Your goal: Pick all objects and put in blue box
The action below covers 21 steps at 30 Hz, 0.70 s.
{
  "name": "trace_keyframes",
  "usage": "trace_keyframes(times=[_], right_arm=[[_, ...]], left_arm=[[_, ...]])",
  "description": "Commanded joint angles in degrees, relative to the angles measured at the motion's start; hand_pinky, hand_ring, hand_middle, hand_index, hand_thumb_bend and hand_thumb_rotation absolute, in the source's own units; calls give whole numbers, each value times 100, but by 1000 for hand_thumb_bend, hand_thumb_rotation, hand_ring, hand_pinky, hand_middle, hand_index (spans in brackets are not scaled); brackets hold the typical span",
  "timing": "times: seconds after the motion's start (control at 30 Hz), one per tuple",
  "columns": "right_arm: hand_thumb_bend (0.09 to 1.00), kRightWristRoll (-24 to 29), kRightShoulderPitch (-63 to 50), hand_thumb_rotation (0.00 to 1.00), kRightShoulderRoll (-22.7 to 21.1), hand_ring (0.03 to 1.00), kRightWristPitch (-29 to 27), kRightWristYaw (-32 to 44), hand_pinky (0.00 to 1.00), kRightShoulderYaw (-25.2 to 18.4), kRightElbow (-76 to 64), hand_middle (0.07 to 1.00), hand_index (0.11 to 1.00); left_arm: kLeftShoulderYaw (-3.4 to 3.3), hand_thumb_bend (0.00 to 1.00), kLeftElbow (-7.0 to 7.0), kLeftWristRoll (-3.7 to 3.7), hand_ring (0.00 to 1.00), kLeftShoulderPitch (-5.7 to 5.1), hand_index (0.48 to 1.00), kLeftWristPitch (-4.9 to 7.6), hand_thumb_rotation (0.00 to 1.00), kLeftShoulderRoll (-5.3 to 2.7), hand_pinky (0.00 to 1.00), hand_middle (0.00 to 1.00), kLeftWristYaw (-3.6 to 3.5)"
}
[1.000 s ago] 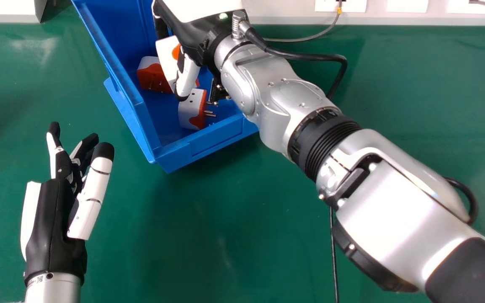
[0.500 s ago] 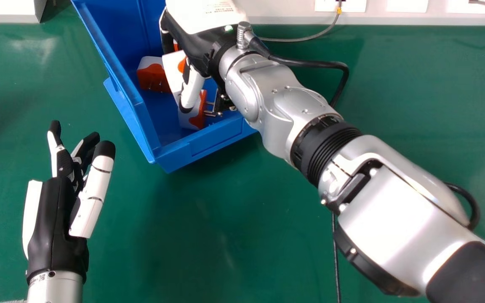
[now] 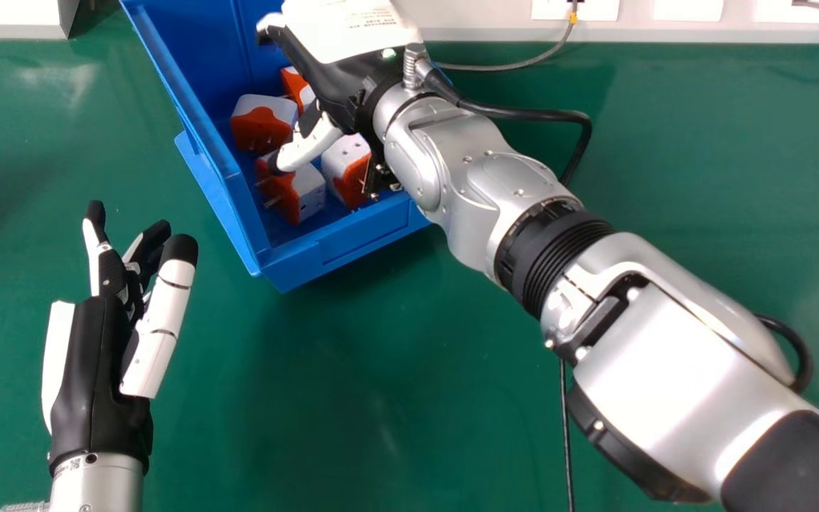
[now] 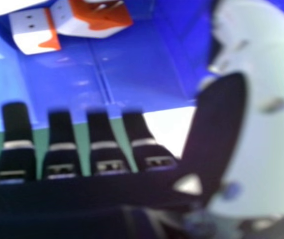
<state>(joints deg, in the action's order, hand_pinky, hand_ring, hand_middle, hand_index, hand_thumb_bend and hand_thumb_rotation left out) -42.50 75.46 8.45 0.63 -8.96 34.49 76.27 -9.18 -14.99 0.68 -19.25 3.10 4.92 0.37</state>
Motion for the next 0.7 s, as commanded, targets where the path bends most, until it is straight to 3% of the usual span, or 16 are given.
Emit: trace_keyframes(times=[0.0,0.3,0.47,0.67], right_arm=[[524,-2,62,387,-97,963,2,-155,798,-8,-105,997,963],[517,53,-5,375,-110,965,22,-230,812,-62,-132,1000,965],[507,144,-63,368,-197,966,-32,-309,814,-177,-304,1000,973],[490,330,-359,340,-324,968,-117,-620,811,-379,-854,1000,971]], left_arm=[[11,612,-6,-4,926,81,955,124,800,-27,848,915,22],[-2,588,150,-23,923,215,953,148,792,-19,850,912,24],[4,579,206,33,921,261,952,166,784,16,851,911,30],[-40,596,467,59,921,437,952,259,787,103,851,911,11]])
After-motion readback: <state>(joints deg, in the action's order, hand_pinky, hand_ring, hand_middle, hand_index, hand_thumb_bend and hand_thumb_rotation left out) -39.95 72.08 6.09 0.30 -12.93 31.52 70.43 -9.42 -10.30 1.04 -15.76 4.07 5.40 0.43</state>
